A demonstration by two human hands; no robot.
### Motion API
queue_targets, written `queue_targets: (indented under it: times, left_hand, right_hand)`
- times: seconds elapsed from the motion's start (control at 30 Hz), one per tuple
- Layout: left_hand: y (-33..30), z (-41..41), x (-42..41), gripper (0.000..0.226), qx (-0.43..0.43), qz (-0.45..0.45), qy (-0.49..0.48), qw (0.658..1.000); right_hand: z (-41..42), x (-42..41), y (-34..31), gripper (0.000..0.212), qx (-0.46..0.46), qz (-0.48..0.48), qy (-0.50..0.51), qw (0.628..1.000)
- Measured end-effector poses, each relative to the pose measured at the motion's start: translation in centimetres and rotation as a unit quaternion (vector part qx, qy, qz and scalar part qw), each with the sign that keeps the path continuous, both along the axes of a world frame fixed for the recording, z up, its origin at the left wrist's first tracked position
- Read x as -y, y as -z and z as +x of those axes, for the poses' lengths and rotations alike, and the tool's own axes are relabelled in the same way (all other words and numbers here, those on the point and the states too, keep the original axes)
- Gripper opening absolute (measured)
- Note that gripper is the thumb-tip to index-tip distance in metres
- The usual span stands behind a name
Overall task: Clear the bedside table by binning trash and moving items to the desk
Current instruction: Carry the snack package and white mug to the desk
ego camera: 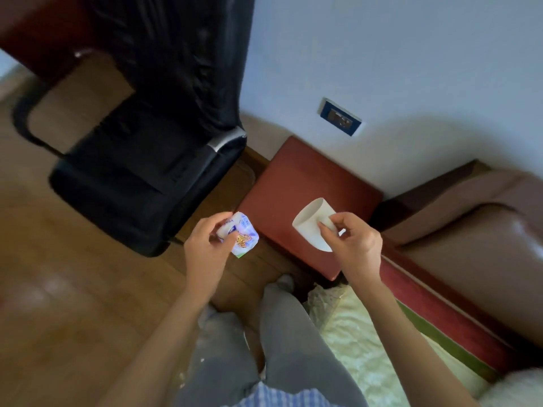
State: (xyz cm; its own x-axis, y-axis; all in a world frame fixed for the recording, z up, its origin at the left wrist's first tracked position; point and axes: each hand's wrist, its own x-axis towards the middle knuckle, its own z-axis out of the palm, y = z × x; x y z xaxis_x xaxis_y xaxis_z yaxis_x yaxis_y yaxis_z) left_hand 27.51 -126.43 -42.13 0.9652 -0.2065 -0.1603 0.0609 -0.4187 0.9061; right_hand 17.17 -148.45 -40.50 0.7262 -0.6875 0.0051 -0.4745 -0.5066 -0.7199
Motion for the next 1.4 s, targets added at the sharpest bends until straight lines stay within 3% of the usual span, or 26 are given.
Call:
queue_targets:
  times: [0.4,0.87,1.1,1.4]
  left_hand:
    - [-4.1,-2.1,-23.9,0.039,0.053,-0.021,-0.165,0.985]
    - [-7.9,-3.9,-48.3,0.036,0.080,-0.001,-0.344,0.936]
    - [-9.2,1.4,-55.5,0.033,0.087,-0.019,-0.403,0.911]
    - [-11.2,17.2,-64.8,0.037,0.101,-0.036,-0.396,0.912]
  right_hand:
    - [5.1,-19.4,-4.0,0.006,0.029,-0.028,-0.175,0.984]
    - [14.2,-43.8,-8.4,0.013,0.084,0.003,-0.382,0.921]
    - [22.4,-51.9,-9.9,0.017,0.082,0.016,-0.437,0.896]
    - [38.1,-60.8,-10.8,0.023,0.080,0.045,-0.432,0.897]
